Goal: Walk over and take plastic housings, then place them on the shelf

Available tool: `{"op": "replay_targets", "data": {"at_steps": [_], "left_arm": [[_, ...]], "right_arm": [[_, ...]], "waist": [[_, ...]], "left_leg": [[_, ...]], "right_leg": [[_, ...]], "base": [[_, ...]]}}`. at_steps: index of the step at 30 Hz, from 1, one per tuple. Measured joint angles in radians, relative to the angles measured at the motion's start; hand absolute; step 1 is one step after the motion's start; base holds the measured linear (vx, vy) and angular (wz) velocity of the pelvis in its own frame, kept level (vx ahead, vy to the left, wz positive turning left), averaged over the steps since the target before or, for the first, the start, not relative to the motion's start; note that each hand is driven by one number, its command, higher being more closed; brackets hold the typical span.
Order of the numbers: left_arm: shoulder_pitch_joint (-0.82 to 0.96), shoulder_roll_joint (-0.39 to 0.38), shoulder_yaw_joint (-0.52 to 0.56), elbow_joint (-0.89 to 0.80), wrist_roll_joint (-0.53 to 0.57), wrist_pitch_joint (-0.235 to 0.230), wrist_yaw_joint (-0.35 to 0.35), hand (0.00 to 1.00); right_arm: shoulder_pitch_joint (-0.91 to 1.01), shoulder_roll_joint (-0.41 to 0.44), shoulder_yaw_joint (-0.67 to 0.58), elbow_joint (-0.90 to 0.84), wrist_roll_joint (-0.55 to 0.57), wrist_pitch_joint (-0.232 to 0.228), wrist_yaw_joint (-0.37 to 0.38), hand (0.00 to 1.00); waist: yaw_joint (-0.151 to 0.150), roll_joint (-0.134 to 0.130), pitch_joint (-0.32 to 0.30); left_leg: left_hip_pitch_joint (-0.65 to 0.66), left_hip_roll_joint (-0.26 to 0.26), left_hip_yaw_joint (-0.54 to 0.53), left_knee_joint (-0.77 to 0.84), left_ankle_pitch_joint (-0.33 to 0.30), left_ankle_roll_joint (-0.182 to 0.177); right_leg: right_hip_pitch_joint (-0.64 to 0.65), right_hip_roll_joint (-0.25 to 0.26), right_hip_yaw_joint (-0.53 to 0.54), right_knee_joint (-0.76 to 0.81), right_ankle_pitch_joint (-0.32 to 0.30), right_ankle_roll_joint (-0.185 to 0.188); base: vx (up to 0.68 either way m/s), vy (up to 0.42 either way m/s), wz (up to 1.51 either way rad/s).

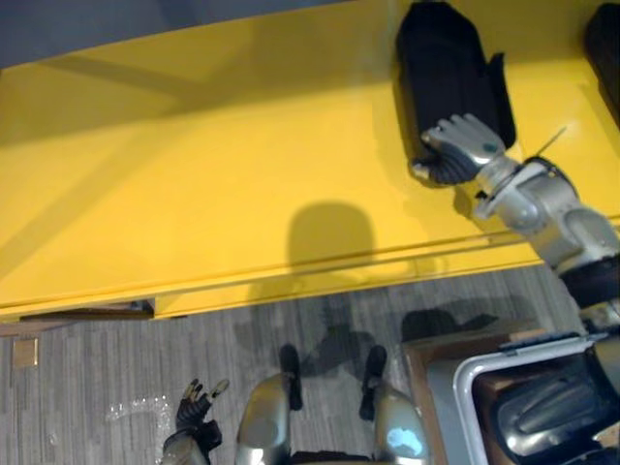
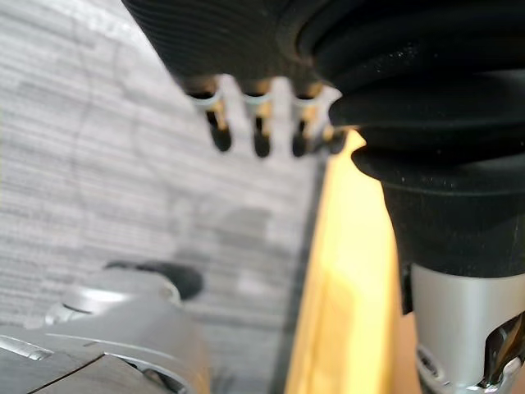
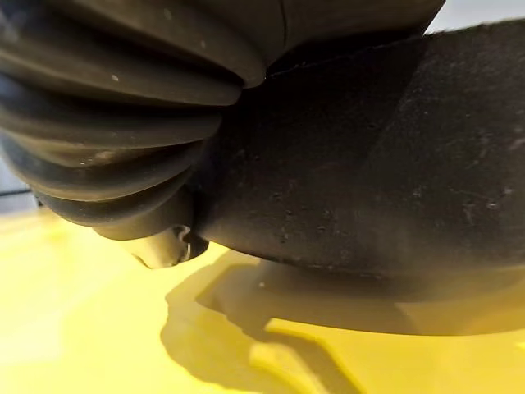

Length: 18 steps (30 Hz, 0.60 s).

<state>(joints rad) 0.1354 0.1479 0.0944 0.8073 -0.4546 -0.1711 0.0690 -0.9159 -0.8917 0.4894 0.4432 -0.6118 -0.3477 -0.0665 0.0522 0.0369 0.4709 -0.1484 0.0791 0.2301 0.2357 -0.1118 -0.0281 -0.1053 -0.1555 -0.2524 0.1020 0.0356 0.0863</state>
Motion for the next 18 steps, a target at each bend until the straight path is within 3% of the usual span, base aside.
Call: {"op": "replay_targets", "data": {"at_steps": [15,16,18], "left_arm": [[0.0,0.003,0.0,-0.001,0.0,0.0,-0.007,0.0],[0.0,0.003,0.0,-0.001,0.0,0.001,-0.007,0.0],[0.0,0.003,0.0,-0.001,0.0,0.001,-0.007,0.0]], "right_arm": [[-0.045,-0.047,0.043,0.101,0.0,-0.042,-0.024,1.0],[-0.046,-0.05,0.043,0.108,0.0,-0.043,-0.024,0.0],[-0.048,-0.053,0.043,0.119,0.001,-0.045,-0.024,0.0]], "waist": [[0.018,0.0,0.0],[0.022,0.0,0.0],[0.025,0.0,0.0]], "left_leg": [[-0.011,0.0,-0.015,0.0,0.007,0.0],[-0.011,0.0,-0.016,0.0,0.007,0.0],[-0.011,0.0,-0.016,0.0,0.008,0.0]], "right_leg": [[0.0,0.0,-0.02,-0.002,0.0,0.0],[0.001,0.0,-0.02,-0.002,0.0,0.0],[0.001,0.0,-0.02,-0.002,0.0,0.0]], "base": [[0.0,-0.002,0.03],[0.0,0.0,0.0],[0.0,0.0,0.0]]}}
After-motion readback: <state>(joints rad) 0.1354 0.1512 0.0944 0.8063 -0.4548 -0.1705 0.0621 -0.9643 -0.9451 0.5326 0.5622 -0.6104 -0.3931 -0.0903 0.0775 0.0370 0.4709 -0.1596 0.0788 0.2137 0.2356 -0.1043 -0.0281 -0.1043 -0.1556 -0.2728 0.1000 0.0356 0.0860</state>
